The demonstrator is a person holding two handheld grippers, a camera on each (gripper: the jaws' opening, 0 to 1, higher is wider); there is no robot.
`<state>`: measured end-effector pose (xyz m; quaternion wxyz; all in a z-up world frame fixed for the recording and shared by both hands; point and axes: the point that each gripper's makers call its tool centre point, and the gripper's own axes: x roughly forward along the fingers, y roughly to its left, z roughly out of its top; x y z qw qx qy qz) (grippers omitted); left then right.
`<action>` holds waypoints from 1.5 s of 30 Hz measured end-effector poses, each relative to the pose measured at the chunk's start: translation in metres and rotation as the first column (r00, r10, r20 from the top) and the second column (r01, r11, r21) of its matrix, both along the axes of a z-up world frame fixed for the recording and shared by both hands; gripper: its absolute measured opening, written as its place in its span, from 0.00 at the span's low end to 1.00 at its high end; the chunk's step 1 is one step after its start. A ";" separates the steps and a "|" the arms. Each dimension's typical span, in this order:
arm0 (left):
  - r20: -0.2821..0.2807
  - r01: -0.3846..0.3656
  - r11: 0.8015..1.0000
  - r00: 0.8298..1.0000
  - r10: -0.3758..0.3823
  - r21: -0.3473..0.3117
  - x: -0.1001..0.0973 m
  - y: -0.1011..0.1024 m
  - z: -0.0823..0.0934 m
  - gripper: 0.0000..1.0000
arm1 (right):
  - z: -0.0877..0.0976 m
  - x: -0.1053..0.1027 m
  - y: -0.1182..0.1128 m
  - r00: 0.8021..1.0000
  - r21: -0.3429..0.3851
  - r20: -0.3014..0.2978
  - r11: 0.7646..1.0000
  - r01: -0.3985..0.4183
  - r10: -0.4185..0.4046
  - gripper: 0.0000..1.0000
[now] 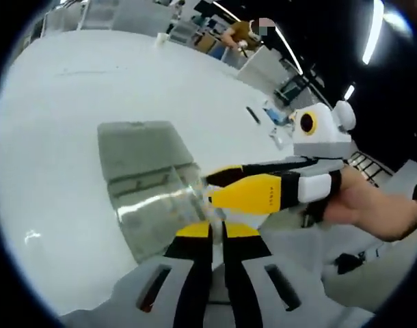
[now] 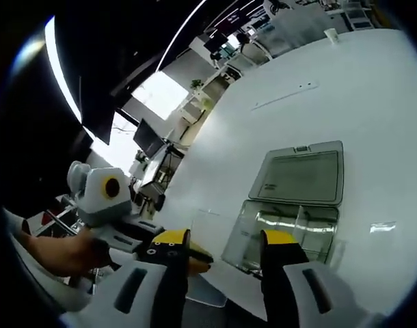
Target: Insert the divider into the dual guide fixture by aligning both edges with the guide slots and pushing it downward to the bottom, including one-sided entry, uneven engagement, binding, and posture correction.
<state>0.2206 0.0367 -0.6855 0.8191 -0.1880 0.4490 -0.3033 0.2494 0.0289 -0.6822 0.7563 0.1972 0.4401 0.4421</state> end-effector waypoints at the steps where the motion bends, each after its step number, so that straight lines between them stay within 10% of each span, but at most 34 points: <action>1: -0.002 -0.001 1.000 1.000 0.001 -0.003 0.000 0.000 0.000 0.02 | 0.002 0.001 -0.001 1.000 0.008 0.009 1.000 0.005 -0.005 0.38; 45: -0.049 0.037 0.998 0.998 -0.039 -0.051 -0.003 -0.004 0.009 0.02 | 0.013 -0.006 -0.001 0.999 0.091 0.005 0.995 -0.033 0.032 0.31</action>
